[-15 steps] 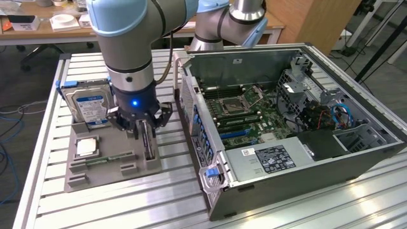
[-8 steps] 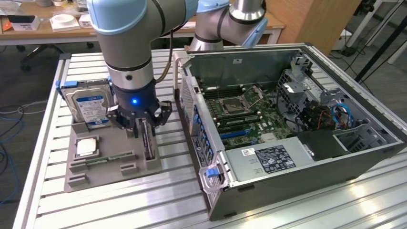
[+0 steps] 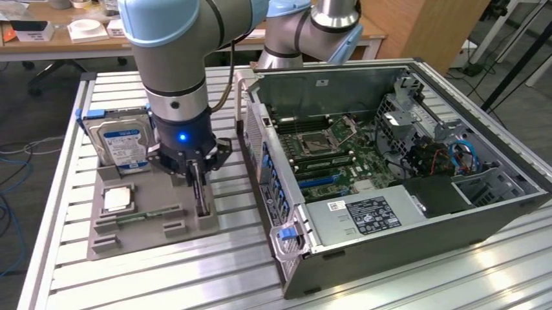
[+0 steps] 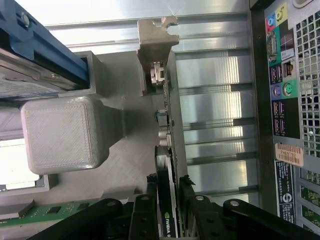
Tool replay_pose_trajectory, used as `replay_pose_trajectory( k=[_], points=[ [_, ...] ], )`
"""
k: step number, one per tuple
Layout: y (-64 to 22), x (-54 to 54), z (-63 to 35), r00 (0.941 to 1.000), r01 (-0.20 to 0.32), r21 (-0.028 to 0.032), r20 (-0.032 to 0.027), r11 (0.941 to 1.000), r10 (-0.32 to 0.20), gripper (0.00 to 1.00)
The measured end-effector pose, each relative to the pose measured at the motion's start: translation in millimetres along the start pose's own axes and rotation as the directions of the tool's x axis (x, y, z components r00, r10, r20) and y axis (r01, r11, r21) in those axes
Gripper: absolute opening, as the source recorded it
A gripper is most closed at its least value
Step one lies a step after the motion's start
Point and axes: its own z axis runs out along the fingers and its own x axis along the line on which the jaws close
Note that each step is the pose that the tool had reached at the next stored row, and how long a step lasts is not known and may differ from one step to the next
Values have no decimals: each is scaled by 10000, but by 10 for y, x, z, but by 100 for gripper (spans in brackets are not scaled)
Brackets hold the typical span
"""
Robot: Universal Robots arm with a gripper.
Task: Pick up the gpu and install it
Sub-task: 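Pick up the gpu and move the gpu toward the slot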
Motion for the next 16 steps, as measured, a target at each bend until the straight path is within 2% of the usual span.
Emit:
replay_pose_trajectory(
  k=[1, 16],
  points=[
    [0, 0, 0, 10000, 0, 0, -1, 10000, 0, 27],
    [0, 0, 0, 10000, -1, -1, 0, 10000, 1, 27]
  ],
)
